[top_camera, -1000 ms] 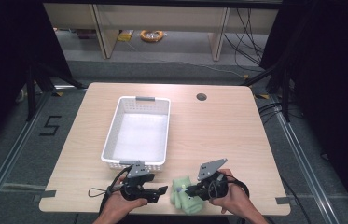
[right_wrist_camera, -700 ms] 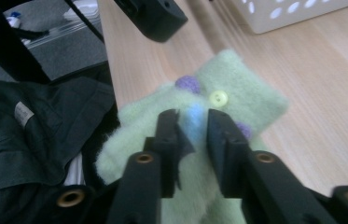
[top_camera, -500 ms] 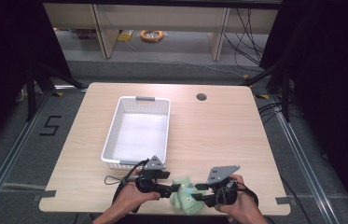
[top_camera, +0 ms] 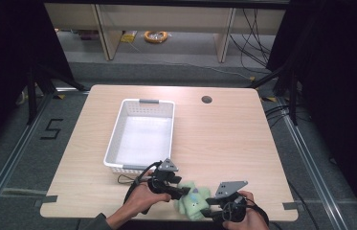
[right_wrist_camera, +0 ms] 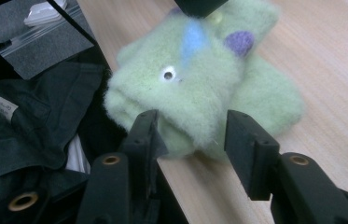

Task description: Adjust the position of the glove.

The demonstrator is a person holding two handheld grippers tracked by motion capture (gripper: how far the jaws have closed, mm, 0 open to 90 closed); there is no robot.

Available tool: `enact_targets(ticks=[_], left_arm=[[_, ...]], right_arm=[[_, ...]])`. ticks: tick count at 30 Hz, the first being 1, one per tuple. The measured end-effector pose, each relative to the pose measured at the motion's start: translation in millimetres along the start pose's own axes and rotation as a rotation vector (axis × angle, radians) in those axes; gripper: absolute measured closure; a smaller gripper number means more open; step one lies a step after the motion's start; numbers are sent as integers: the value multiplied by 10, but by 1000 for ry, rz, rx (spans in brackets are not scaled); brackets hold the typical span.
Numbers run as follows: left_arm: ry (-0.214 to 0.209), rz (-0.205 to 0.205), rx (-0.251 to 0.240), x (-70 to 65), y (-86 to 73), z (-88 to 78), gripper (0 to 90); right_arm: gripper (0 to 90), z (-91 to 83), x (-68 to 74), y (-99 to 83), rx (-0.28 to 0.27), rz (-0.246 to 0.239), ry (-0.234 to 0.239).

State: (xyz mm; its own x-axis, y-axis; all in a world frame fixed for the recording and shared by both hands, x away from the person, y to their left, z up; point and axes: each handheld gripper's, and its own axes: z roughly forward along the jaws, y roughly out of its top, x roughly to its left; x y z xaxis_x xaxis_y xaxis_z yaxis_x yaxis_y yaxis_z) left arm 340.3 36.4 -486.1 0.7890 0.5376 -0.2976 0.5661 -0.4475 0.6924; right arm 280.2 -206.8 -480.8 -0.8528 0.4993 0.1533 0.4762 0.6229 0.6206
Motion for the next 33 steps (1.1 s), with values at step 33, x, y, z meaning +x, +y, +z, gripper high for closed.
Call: enact_targets(ticks=[33], left_arm=[[-36,-42,-103,-280,-379,-280,839]], right_arm=[[819,-163,-456,406,34,-99,77]])
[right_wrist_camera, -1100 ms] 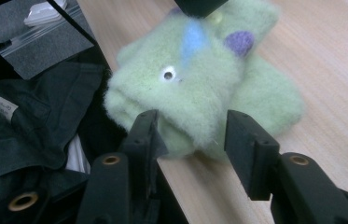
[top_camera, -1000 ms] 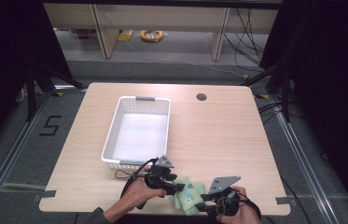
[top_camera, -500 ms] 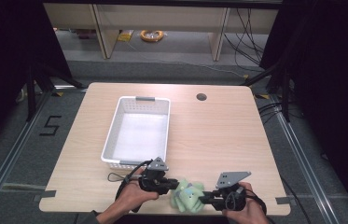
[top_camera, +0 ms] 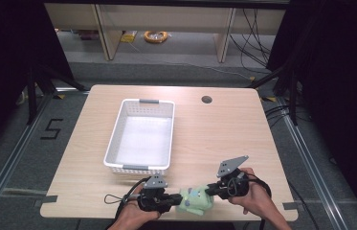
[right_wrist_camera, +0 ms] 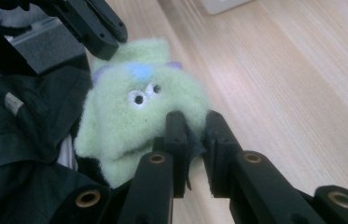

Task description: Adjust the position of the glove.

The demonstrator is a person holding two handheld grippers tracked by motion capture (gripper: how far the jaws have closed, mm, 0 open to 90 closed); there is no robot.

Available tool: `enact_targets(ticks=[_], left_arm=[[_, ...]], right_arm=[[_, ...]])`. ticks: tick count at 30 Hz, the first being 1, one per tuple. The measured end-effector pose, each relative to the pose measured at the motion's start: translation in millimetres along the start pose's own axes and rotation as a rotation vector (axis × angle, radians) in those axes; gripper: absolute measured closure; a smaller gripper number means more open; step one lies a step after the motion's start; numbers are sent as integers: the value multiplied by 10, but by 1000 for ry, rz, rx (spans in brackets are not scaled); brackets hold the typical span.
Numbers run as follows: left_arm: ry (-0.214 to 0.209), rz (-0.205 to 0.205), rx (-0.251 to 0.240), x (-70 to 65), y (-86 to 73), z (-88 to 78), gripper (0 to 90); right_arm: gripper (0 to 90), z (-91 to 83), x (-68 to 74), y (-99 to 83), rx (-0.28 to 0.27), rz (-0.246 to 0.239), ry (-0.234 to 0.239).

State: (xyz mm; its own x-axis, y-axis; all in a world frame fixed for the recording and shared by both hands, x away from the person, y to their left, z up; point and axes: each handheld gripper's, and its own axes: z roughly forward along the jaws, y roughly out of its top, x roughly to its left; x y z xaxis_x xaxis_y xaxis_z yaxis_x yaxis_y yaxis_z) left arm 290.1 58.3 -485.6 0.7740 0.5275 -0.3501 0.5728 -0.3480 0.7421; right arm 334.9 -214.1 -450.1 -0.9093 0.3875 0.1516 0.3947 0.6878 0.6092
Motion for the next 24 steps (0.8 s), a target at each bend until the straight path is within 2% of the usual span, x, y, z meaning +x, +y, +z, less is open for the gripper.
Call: enact_targets(ticks=[5,6,8,9,12,15,16,17,18,19,22,24], left_arm=[[23,4,19,-14,-76,54,835],[25,-16,15,-29,-103,79,833],[26,4,37,-19,-119,83,827],[15,-9,26,-26,-122,85,818],[23,-22,36,-9,-129,66,775],[10,-45,24,-4,-140,50,698],[16,-58,25,9,-143,20,657],[16,-82,13,18,-141,8,614],[31,-89,16,34,-135,-20,579],[25,-117,0,52,-131,-36,553],[51,-155,-25,103,-116,-91,482],[66,-176,-23,129,-107,-106,447]], right_arm=[[800,104,-73,-64,14,8,9],[792,124,-93,-83,25,15,9],[769,154,-126,-125,47,48,-5],[753,161,-142,-142,52,59,-4],[712,134,-144,-177,45,105,-19],[687,101,-134,-194,32,112,-38],[630,64,-109,-213,15,147,-59],[614,36,-92,-222,1,183,-61],[593,10,-99,-232,-21,182,-77],[568,-20,-89,-236,-45,208,-90],[512,-56,-74,-256,-113,253,-94],[471,-61,-45,-263,-141,307,-86]])
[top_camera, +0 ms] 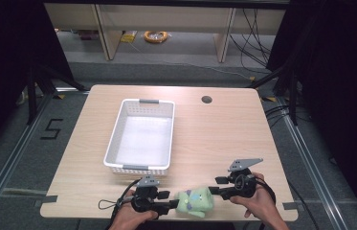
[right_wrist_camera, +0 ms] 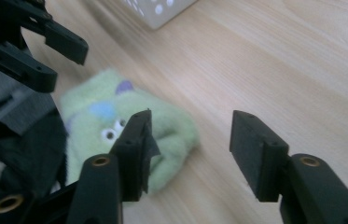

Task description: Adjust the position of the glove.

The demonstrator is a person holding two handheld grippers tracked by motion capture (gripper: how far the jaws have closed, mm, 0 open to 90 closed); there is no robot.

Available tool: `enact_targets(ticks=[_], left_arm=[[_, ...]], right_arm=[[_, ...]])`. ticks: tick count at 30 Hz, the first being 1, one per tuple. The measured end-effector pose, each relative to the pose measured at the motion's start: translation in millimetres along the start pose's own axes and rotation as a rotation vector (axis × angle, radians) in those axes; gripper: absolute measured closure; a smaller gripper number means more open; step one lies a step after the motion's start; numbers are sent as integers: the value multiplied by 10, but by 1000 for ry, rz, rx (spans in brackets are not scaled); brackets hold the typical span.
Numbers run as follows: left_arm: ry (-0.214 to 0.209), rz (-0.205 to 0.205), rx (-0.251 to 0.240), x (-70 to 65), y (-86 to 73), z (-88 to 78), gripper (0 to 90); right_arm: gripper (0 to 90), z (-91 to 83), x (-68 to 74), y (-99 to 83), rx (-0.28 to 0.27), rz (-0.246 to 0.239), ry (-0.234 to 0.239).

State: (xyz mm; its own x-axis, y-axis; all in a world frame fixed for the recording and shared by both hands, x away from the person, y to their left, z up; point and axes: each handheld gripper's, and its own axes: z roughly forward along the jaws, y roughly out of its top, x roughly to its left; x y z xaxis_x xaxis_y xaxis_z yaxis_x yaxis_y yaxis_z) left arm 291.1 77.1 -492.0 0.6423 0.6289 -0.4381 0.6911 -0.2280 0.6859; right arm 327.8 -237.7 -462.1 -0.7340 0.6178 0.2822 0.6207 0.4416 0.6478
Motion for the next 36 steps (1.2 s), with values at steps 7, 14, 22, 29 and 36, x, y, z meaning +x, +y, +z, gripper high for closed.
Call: enact_targets(ticks=[7,14,22,29,36], left_arm=[[5,-41,27,-25,0,81,396],[4,-68,62,-48,-49,194,405],[-1,-62,84,-64,-84,281,435],[-31,-59,90,-45,-72,318,478],[-52,-58,84,-49,-82,344,533]], right_arm=[[429,115,115,-18,9,70,11],[435,243,94,-69,57,72,22],[442,311,80,-110,76,62,9],[466,355,48,-143,80,90,57],[482,387,11,-186,77,143,97]])
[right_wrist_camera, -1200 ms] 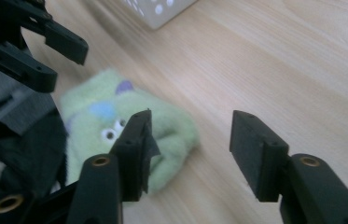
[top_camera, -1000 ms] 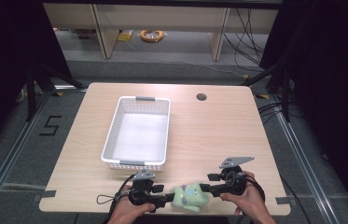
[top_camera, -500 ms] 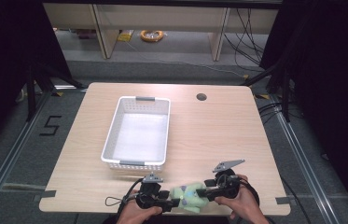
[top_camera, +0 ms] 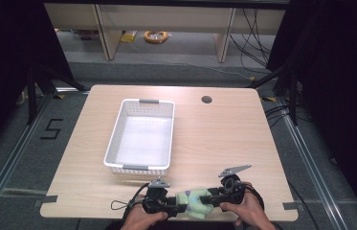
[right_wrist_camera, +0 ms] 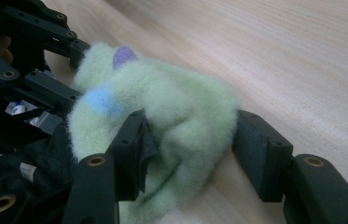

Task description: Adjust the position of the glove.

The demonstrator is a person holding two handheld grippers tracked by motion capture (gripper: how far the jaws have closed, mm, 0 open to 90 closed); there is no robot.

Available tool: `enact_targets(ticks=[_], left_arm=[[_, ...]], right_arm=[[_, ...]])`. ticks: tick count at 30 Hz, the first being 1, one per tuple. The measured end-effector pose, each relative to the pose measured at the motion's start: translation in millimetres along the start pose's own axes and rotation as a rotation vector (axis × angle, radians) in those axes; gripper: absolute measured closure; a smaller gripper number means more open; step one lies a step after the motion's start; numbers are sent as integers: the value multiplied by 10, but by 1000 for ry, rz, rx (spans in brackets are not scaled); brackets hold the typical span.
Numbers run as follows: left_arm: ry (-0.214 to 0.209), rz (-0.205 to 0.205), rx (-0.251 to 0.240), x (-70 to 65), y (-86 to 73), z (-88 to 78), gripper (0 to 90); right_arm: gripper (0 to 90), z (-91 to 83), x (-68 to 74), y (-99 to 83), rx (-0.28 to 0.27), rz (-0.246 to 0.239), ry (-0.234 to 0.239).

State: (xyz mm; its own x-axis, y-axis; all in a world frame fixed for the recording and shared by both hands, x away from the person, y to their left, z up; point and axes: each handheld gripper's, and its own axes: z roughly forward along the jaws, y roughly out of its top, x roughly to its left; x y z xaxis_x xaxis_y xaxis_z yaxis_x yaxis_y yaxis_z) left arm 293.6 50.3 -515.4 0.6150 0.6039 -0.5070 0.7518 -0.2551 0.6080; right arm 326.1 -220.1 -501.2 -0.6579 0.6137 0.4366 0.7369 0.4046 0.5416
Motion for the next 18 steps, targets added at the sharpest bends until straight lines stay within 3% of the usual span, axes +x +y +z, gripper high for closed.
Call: enact_targets(ticks=[2,9,14,15,18], left_arm=[[-10,-14,-6,18,-1,5,545],[-25,4,0,19,-3,14,613],[-26,12,-9,16,1,8,675],[-32,16,-6,16,2,4,684],[-9,42,-4,0,12,-14,705]], right_arm=[[496,15,-10,-9,-12,10,3],[578,38,-51,-30,-22,33,70],[679,27,-43,-32,-35,-23,87],[690,21,-31,-33,-38,-27,75],[712,12,-17,-34,-36,-25,108]])
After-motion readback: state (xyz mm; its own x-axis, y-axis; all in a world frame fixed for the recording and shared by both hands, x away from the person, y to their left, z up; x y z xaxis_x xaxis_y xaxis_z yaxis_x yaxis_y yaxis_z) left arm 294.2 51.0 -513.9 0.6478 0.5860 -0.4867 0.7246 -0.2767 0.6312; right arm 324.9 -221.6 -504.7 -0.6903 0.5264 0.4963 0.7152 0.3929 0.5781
